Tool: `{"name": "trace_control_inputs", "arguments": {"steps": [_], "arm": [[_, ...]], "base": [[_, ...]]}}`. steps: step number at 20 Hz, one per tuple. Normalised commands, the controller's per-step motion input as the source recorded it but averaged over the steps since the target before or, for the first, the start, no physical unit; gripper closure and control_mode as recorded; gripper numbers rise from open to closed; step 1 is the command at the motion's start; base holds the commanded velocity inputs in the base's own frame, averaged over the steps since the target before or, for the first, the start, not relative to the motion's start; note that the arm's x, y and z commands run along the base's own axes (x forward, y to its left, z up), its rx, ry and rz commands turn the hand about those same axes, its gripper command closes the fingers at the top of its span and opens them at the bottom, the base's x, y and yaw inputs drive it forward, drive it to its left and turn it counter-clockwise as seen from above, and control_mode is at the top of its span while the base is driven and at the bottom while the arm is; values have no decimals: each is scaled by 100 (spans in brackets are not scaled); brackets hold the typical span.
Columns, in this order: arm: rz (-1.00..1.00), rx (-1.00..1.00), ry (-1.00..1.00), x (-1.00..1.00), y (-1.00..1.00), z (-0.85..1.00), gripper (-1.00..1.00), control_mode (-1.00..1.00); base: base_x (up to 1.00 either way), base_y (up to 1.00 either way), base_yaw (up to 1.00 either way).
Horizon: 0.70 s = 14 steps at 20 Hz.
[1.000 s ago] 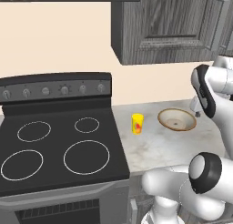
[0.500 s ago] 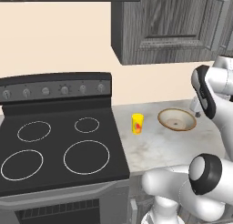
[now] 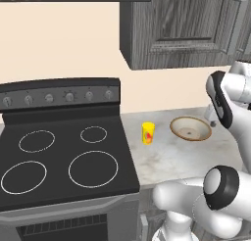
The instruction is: Pick the cup and bowl from the counter and place them on the counter next to the sink.
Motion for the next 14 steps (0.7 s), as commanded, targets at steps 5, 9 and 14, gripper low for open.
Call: {"name": "trace_control_inputs", "arguments": {"steps": [5, 9, 14], "arm": [[-19, 0, 0, 2, 0, -19, -100, -100], [-29, 0, 1, 0, -5, -27, -100, -100], [-41, 0, 0, 3, -24, -27, -100, -100]], "base": [[0, 0, 0], [0, 0, 0], [0, 0, 0]]}}
